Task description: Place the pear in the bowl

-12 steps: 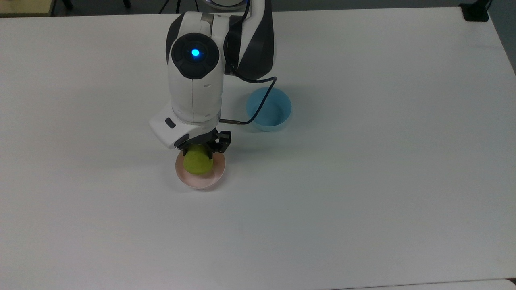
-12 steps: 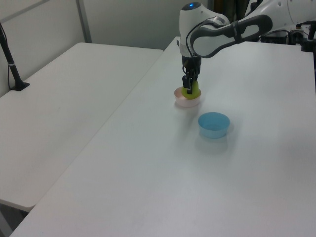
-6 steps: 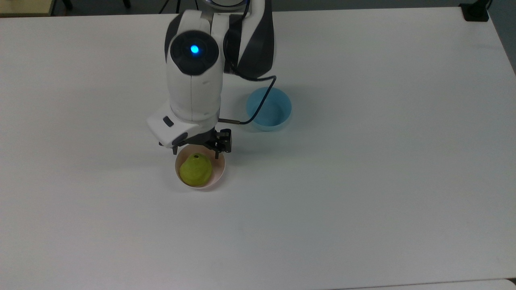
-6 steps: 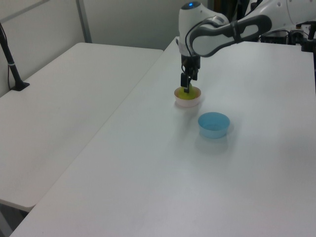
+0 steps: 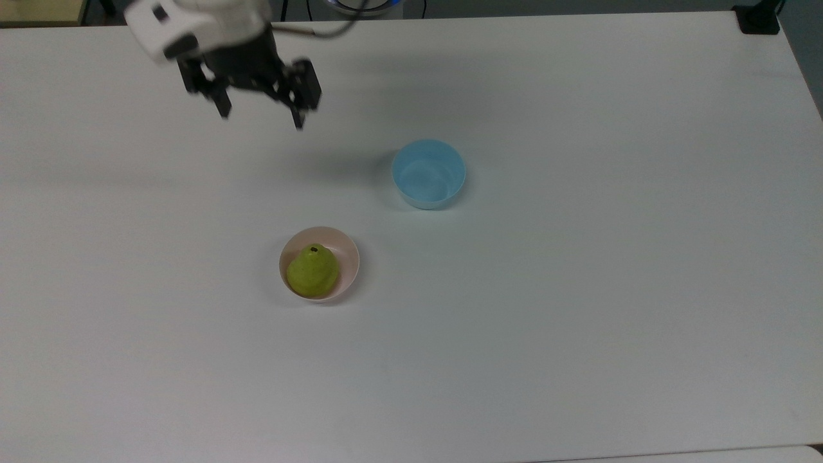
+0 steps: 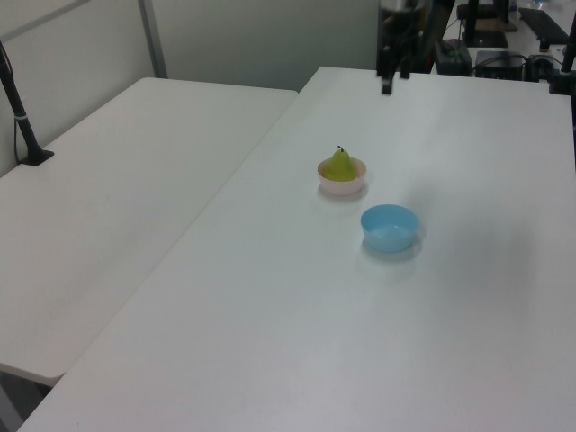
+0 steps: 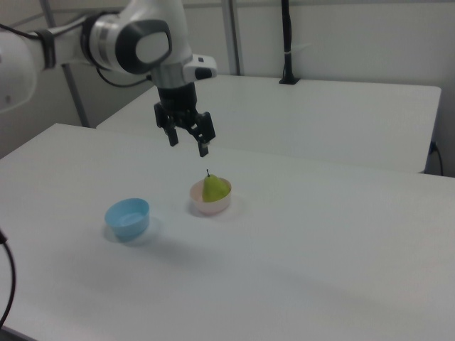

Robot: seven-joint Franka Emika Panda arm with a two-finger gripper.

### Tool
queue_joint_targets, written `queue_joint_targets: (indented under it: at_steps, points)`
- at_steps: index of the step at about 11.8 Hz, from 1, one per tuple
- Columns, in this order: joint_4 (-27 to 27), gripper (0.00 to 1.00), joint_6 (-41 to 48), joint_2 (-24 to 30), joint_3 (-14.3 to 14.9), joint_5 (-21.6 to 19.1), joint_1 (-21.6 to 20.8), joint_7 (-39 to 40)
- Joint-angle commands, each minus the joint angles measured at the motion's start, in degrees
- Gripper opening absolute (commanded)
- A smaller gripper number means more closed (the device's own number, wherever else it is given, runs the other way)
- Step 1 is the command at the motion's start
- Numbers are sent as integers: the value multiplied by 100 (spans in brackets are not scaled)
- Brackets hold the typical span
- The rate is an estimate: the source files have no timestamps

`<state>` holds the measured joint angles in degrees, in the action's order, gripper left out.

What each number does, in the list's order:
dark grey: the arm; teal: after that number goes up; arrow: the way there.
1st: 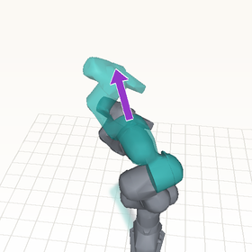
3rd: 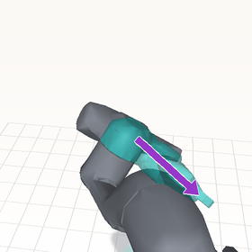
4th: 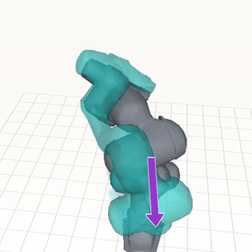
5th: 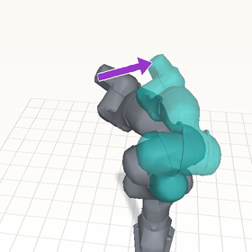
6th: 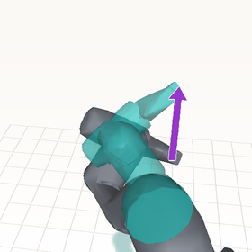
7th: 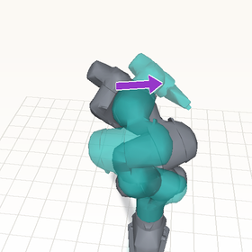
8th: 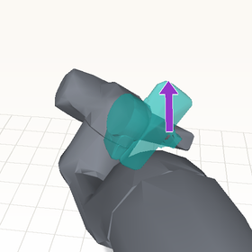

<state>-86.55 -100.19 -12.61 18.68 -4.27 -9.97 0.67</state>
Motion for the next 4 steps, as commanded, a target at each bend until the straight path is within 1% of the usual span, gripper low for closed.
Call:
queue_joint_targets:
  at_steps: [1, 2, 4]
  points:
    - [-792, 100, 351, 969, -610, 277, 539, -32]
    - [-837, 100, 369, 1067, -681, 278, 619, -41]
    - [-811, 100, 456, 1077, -681, 287, 637, -58]
